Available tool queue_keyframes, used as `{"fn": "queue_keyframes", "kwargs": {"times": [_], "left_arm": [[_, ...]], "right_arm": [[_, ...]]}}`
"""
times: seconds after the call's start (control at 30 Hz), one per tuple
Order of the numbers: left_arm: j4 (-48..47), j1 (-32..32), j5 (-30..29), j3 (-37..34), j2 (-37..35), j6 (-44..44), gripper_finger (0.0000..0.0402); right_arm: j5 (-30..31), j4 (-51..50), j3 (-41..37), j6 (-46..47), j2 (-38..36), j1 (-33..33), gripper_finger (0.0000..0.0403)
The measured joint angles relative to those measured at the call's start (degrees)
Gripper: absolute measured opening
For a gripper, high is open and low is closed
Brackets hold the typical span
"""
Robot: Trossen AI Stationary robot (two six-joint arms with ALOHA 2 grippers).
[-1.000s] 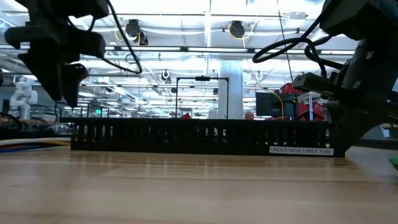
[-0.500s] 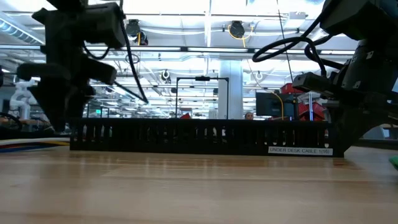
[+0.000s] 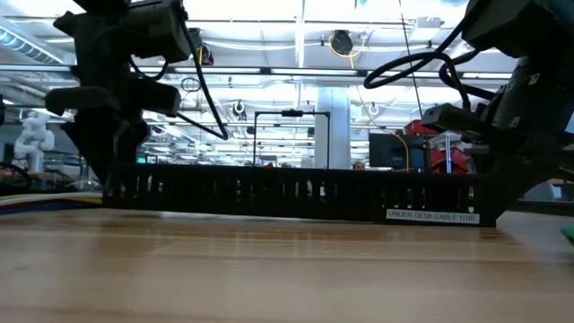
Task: Ziptie cables
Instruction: Close the cable duct with the cable duct cover, then return to Home Position
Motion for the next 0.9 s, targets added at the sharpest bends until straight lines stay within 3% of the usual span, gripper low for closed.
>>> {"fn": "queue_keyframes", "kwargs": {"times": [0.37,0.67,0.9], "left_arm": [[-3.2,0.0,-0.1,0.1,-0.3,-1.0,0.032],[-9.3,-0.3,-0.1,0.1,-4.7,-9.2,0.032],[-9.0,-2.8,-0.4,0.1,-9.4,-11.3,0.032]], "right_arm": [[0.0,0.6,0.0,-0.3,0.0,0.0,0.0],[-1.5,-0.8,0.1,-3.0,-0.7,0.2,0.0],[-9.5,-11.1,0.2,-6.6,-3.1,2.1,0.0]]}}
